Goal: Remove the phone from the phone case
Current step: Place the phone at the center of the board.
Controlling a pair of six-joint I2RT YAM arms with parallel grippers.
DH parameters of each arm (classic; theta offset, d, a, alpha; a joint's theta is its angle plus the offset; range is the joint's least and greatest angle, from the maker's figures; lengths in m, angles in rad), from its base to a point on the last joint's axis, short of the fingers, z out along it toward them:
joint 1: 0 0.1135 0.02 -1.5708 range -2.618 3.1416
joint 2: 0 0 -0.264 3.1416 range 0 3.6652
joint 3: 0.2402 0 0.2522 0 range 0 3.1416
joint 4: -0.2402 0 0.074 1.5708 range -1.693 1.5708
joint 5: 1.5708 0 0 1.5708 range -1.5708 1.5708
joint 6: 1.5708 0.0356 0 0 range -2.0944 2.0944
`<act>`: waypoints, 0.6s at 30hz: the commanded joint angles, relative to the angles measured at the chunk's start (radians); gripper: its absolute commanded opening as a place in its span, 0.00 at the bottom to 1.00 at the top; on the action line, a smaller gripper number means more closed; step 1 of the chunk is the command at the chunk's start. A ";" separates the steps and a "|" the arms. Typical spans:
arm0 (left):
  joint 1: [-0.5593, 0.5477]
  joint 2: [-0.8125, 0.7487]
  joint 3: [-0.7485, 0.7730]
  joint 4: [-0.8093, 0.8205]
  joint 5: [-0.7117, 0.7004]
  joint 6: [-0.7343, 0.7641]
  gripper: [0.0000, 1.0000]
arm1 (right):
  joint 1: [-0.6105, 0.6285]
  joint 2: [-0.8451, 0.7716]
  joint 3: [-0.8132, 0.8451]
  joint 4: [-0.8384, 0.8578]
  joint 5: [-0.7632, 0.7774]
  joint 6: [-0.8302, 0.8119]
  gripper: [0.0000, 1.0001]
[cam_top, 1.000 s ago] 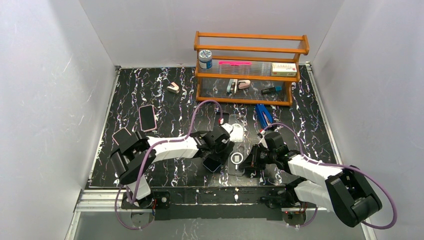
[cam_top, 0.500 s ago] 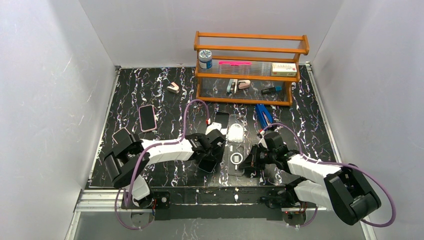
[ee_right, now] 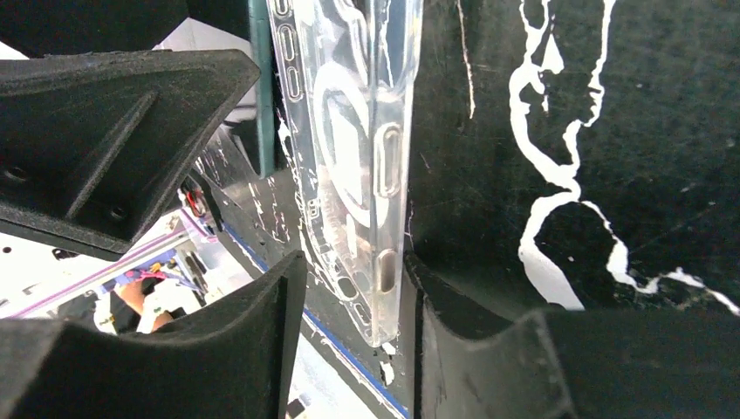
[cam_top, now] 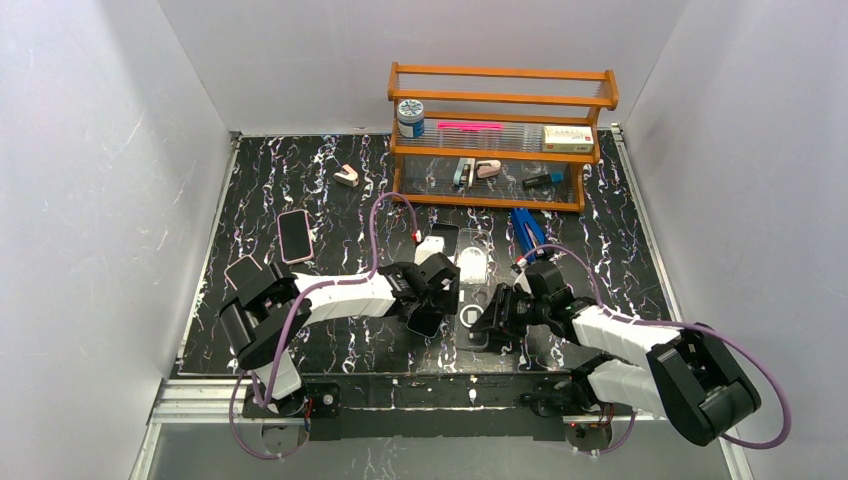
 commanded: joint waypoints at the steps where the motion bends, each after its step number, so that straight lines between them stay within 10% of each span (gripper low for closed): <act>1: 0.004 0.008 -0.007 -0.020 -0.028 -0.079 0.90 | 0.004 -0.049 0.027 -0.067 0.083 -0.014 0.56; 18: 0.082 -0.121 -0.158 0.125 0.212 -0.159 0.98 | 0.055 -0.030 0.045 -0.079 0.108 0.005 0.71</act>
